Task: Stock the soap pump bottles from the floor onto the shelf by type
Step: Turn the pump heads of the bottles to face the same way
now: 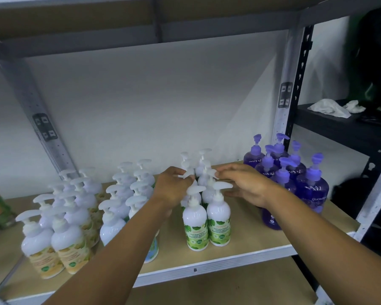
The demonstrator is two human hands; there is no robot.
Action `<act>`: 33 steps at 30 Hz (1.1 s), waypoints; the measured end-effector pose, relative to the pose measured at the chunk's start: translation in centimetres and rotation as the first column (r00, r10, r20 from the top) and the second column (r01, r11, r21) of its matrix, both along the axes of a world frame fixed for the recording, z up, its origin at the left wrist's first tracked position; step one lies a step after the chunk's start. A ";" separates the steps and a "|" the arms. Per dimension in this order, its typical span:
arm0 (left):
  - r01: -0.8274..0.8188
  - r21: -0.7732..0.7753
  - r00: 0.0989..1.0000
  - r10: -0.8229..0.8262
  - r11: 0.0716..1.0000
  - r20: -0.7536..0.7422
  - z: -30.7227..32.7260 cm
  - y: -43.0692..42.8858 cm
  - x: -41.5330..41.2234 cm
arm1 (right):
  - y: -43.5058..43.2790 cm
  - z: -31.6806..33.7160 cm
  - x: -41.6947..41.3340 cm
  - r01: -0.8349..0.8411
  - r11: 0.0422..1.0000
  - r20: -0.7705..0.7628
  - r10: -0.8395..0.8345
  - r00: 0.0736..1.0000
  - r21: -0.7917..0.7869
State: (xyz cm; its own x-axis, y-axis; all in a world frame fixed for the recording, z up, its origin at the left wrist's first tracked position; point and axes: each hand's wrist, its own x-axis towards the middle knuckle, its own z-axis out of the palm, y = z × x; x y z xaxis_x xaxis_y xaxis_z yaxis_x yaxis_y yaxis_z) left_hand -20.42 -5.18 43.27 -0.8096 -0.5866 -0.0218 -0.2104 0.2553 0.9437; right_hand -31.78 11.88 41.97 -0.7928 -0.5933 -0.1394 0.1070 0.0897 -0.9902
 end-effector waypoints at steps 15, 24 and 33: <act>0.187 0.144 0.978 -0.199 0.972 0.068 0.1 -0.9 -0.1 | -0.1 0.0 -0.7 -0.005 1.000 -0.034 0.006 0.999 0.030; 0.193 0.136 0.978 -0.202 0.972 0.054 -0.2 -1.1 -0.2 | -0.2 0.0 -1.1 0.009 0.999 -0.016 -0.008 1.000 0.042; 0.065 -0.006 0.997 -0.064 0.998 0.033 0.5 -1.5 -1.3 | -0.8 0.2 -1.9 0.056 0.997 -0.070 -0.052 0.996 0.056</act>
